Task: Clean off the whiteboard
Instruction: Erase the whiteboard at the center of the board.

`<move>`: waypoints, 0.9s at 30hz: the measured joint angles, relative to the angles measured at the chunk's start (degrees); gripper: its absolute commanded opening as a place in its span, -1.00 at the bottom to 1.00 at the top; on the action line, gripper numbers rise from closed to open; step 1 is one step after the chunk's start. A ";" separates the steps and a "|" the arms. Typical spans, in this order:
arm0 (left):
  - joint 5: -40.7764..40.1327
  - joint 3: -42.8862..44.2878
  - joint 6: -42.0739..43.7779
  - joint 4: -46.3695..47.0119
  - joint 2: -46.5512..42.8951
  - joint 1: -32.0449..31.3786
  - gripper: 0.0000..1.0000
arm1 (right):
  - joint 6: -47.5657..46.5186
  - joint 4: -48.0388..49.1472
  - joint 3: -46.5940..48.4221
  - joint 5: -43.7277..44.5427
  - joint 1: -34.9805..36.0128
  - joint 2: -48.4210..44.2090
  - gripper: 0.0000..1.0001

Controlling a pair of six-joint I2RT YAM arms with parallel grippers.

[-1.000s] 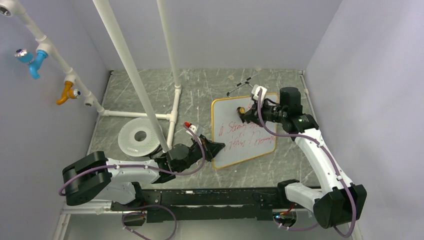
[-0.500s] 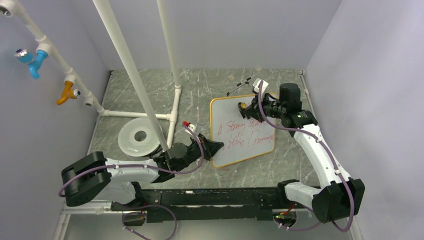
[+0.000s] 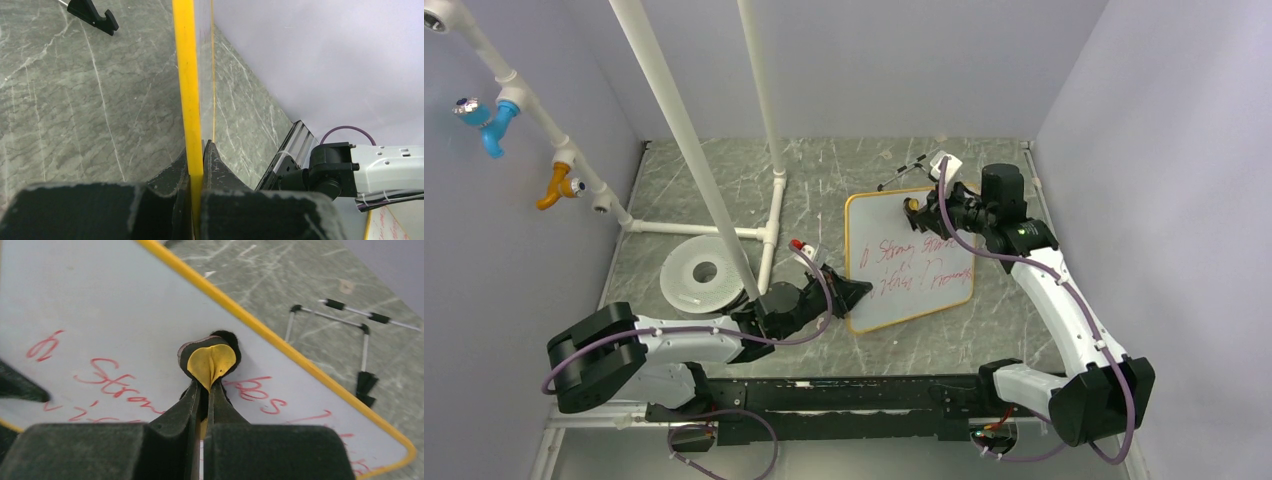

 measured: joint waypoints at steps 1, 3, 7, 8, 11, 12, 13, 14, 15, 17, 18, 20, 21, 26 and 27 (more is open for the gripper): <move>0.02 0.17 -0.09 -0.07 0.15 0.04 -1.00 | 0.59 0.48 0.00 1.57 -0.26 0.00 -1.00; 0.07 0.26 -0.33 0.00 0.44 0.13 -1.00 | 0.98 1.22 0.00 4.20 -0.66 0.00 -1.00; 0.17 0.28 -0.50 0.37 0.74 0.24 -1.00 | 0.42 1.66 0.00 7.08 -0.96 0.02 -1.00; 0.24 0.28 -0.50 0.39 0.74 0.26 -1.00 | -0.37 1.55 0.00 6.54 -0.96 0.02 -1.00; 0.44 0.26 -0.50 0.50 0.74 0.37 -1.00 | -4.57 -0.24 0.00 1.66 -0.96 0.09 -1.00; 0.48 0.17 -0.57 0.57 0.74 0.44 -1.00 | -5.81 -1.25 0.00 -0.33 -0.46 0.20 -1.00; 0.55 0.04 -0.79 0.70 0.74 0.52 -1.00 | -6.69 -2.16 0.00 -2.14 0.20 0.39 -1.00; 0.57 -0.04 -0.90 0.79 0.74 0.57 -1.00 | -7.04 -2.62 0.00 -3.30 0.74 0.55 -1.00; 0.61 -0.17 -1.16 0.87 0.74 0.66 -1.00 | -7.10 -2.84 0.00 -4.24 1.27 0.81 -1.00; 0.68 -0.46 -1.55 1.11 0.74 0.83 -1.00 | -6.03 -2.56 0.00 -4.35 1.64 1.20 -1.00; 0.81 -0.61 -1.64 1.31 0.74 0.92 -1.00 | -4.74 -2.19 0.00 -3.91 1.55 1.25 -1.00; 1.07 -0.61 -1.79 1.38 0.74 1.14 -1.00 | -1.57 -0.92 0.00 -1.07 1.29 1.25 -1.00; 1.16 -0.68 -1.88 1.44 0.74 1.20 -1.00 | -0.55 -0.24 0.00 0.31 1.09 1.25 -1.00; 1.29 -1.73 -2.21 2.78 0.74 1.29 -1.00 | 2.14 3.56 -0.55 7.96 -0.31 1.25 -1.00; 1.27 -1.81 -2.25 2.86 0.72 1.29 -1.00 | 1.90 3.91 -0.87 8.28 -0.37 1.25 -1.00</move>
